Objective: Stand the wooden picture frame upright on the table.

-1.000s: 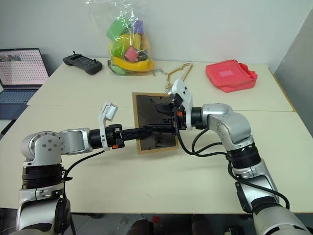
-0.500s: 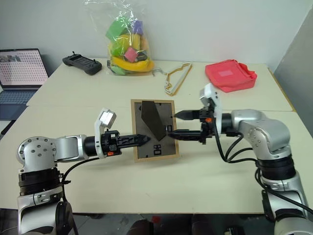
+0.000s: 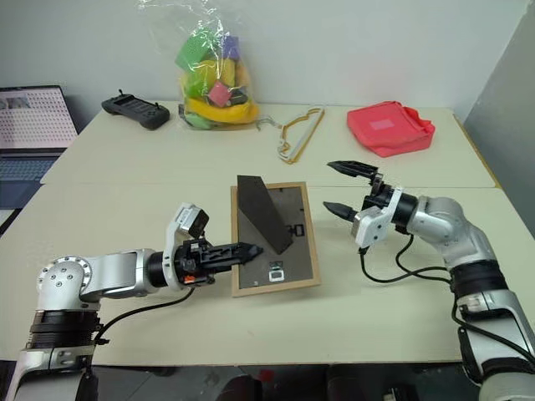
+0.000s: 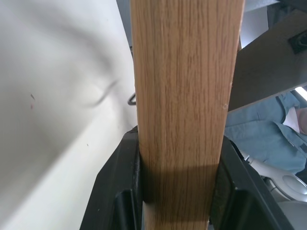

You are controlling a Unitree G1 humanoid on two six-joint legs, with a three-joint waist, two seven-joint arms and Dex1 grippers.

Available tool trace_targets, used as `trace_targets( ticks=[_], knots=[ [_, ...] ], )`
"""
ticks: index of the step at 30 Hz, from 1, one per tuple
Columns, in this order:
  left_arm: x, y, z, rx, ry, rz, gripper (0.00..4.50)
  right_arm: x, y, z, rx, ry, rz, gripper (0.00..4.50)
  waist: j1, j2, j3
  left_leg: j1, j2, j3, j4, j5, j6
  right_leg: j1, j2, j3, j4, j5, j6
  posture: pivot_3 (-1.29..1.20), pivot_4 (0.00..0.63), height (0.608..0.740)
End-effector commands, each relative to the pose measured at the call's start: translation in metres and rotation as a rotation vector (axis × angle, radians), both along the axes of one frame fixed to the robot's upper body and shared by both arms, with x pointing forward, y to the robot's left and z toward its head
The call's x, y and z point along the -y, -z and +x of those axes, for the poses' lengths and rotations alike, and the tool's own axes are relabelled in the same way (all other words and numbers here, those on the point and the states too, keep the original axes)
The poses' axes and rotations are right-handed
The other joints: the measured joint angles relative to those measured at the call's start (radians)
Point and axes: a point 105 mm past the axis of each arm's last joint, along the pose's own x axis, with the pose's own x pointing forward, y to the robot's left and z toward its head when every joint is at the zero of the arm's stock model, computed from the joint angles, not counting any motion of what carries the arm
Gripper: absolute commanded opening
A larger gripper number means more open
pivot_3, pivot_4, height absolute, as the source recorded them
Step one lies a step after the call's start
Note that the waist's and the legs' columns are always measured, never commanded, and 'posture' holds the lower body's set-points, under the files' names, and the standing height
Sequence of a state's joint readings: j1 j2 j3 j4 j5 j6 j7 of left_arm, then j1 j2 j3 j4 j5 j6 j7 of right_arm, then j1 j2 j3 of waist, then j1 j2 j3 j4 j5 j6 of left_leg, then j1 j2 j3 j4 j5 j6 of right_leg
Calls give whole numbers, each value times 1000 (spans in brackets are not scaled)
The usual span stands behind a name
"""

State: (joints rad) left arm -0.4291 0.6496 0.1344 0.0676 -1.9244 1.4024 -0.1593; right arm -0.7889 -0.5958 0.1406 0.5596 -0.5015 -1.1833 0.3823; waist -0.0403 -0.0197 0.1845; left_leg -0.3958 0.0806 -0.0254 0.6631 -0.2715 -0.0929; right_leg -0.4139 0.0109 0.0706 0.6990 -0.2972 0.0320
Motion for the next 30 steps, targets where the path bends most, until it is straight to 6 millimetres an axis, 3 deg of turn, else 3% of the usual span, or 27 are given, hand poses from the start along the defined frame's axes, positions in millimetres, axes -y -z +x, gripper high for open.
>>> trace_targets(
  ticks=[1,7,11,18,21,24,27,30],
  knots=[
    [5,-16,-4,58,22,-54,1281,-13,-13,-14,121,-124,14,4431,0,0,0,0,0,0,0,0,0,0,0,0,0,0,0,0,150,740],
    [10,-13,-8,55,41,-44,1281,-31,-7,-23,142,-217,0,4431,5,0,0,1,0,0,0,0,0,2,-1,0,0,0,0,0,150,740],
    [10,-13,-11,59,53,-43,1281,-36,-6,-21,132,-231,-7,3767,5,0,0,1,0,0,0,0,0,2,-1,0,0,0,0,0,150,740],
    [12,-13,-15,75,53,-33,1281,-35,-7,-17,138,-221,-16,2213,5,0,0,2,0,0,0,0,0,3,-1,0,0,0,0,0,150,740],
    [12,-12,-16,86,33,-12,1281,-34,-7,-17,144,-220,-23,1852,6,0,0,2,-1,0,0,0,0,3,-1,0,0,0,0,0,150,740],
    [8,-11,-13,84,-4,-13,2147,-33,-5,-17,145,-218,-35,1778,6,0,0,2,-1,0,0,0,0,3,-1,0,0,0,0,0,150,740],
    [1,-17,-2,100,-70,-16,2877,-30,-5,-13,125,-205,-34,1362,6,0,0,3,-1,0,0,0,0,3,-1,0,0,0,0,0,150,740],
    [-28,-30,21,124,-244,3,3448,-24,-1,-5,42,-172,-14,1362,6,0,0,3,-1,0,0,0,0,3,-1,0,0,0,0,0,150,740]
  ],
)
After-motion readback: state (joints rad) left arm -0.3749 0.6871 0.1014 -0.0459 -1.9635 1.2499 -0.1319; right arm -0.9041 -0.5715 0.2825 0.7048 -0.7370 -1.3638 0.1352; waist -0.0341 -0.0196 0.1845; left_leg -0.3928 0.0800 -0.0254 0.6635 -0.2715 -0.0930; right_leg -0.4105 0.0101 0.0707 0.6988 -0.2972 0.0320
